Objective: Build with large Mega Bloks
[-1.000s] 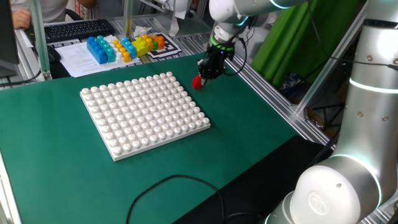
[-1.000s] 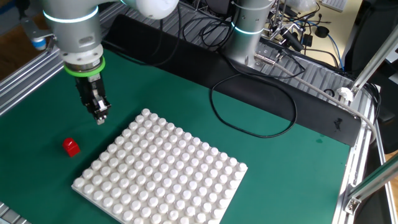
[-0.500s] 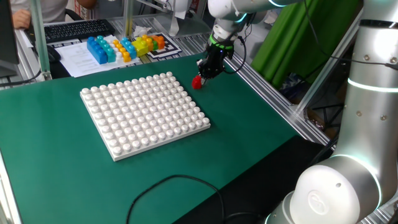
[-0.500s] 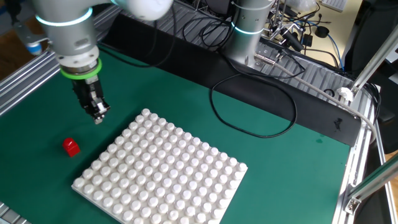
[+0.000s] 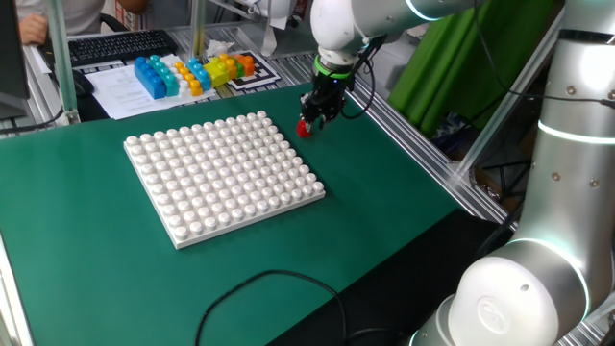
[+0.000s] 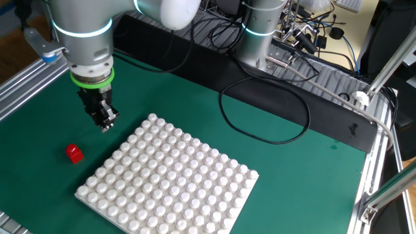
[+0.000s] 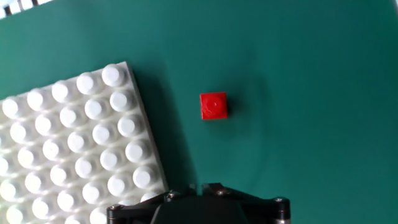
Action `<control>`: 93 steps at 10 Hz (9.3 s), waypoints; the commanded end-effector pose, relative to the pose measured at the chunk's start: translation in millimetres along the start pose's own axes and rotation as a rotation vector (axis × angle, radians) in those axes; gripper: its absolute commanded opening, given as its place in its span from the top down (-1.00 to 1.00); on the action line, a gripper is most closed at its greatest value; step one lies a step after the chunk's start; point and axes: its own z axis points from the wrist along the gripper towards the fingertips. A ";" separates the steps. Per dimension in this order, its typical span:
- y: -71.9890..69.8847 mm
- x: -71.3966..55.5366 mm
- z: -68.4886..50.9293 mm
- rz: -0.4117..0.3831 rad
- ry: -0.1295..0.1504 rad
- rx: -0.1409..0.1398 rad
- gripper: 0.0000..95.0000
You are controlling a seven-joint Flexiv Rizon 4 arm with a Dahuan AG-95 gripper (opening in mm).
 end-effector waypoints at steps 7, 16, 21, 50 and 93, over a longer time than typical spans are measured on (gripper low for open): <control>0.0 -1.1 -0.2 -0.098 0.030 -0.007 0.20; -10.1 -21.5 5.4 -0.165 0.047 -0.005 -0.20; -18.2 -55.9 7.3 -0.194 0.052 -0.006 -0.20; -29.6 -90.6 59.0 -0.118 0.008 -0.046 -0.20; 93.9 -84.8 23.5 -0.137 0.090 0.004 1.00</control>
